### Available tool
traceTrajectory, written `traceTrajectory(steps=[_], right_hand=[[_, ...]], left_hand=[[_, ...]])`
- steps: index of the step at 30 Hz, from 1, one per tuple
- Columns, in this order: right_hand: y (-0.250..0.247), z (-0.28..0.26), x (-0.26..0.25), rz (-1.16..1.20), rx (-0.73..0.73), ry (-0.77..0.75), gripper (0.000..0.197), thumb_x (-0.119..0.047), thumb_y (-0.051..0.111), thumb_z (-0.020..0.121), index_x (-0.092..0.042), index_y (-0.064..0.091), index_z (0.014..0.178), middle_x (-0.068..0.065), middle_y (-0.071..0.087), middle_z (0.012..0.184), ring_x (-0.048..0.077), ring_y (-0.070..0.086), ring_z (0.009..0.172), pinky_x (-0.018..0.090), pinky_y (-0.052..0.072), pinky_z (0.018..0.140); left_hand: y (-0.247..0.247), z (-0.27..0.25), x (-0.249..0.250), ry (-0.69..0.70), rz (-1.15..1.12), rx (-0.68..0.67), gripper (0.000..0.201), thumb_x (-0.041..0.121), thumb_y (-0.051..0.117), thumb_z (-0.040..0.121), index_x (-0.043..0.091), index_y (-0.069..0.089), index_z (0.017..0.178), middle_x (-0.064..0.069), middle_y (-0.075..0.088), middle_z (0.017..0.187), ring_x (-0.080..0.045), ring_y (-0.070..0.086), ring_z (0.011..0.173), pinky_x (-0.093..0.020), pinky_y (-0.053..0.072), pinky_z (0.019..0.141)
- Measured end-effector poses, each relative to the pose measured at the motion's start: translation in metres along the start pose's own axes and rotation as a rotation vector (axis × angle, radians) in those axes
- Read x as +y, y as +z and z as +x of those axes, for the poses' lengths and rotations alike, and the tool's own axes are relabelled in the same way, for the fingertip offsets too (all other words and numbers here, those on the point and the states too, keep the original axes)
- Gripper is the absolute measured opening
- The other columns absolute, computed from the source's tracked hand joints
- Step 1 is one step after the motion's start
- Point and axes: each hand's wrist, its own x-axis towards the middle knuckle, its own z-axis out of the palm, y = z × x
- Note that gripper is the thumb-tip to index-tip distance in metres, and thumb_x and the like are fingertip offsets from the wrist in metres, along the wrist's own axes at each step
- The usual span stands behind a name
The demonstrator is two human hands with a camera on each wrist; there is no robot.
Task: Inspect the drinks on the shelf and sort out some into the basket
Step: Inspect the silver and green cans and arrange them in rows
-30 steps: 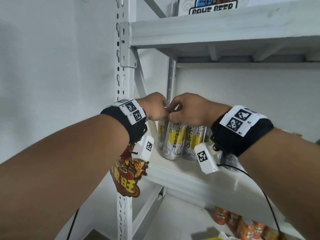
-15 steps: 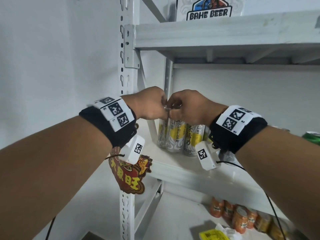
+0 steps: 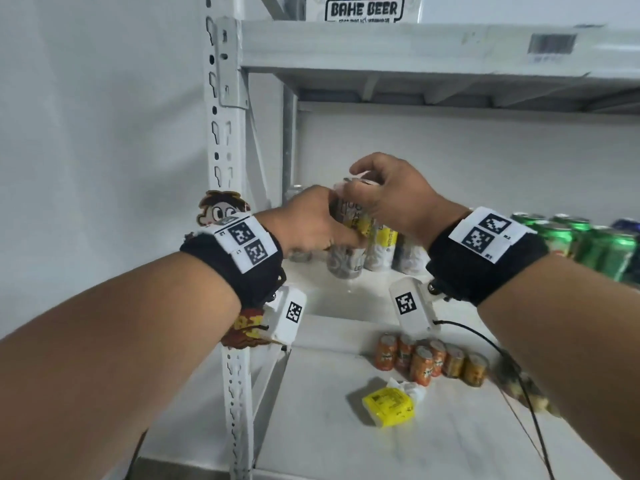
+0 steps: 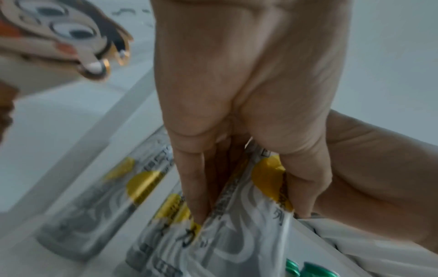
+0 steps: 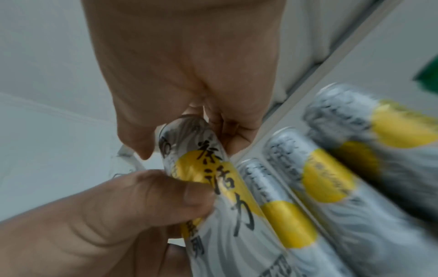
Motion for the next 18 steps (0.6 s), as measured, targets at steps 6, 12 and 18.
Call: traceTrajectory(steps=[6, 12, 18], right_hand=[[-0.053, -0.045, 0.047, 0.248, -0.003, 0.232, 0.025, -0.024, 0.077, 0.094, -0.007, 0.070, 0.112, 0.017, 0.075, 0.106, 0.028, 0.071, 0.091, 0.053, 0.060, 0.091], [-0.110, -0.071, 0.088, 0.265, 0.034, 0.261, 0.026, -0.019, 0.072, 0.098, -0.002, 0.070, 0.117, 0.023, 0.074, 0.117, 0.043, 0.071, 0.111, 0.059, 0.058, 0.099], [-0.141, -0.075, 0.134, 0.331, 0.017, 0.231, 0.025, -0.015, 0.069, 0.099, -0.008, 0.070, 0.123, 0.014, 0.077, 0.116, 0.032, 0.075, 0.104, 0.052, 0.061, 0.093]], left_hand=[[0.058, 0.018, 0.019, 0.041, -0.168, -0.086, 0.035, 0.008, 0.092, 0.082, 0.008, 0.076, 0.112, -0.001, 0.084, 0.097, -0.015, 0.082, 0.088, -0.031, 0.066, 0.075], [0.121, 0.044, 0.040, 0.057, -0.205, -0.137, 0.033, 0.015, 0.095, 0.080, 0.009, 0.077, 0.107, -0.006, 0.084, 0.097, -0.024, 0.082, 0.091, -0.040, 0.068, 0.081], [0.169, 0.068, 0.047, 0.044, -0.243, -0.149, 0.031, 0.015, 0.093, 0.081, 0.010, 0.077, 0.107, -0.002, 0.084, 0.094, -0.016, 0.081, 0.085, -0.026, 0.062, 0.070]])
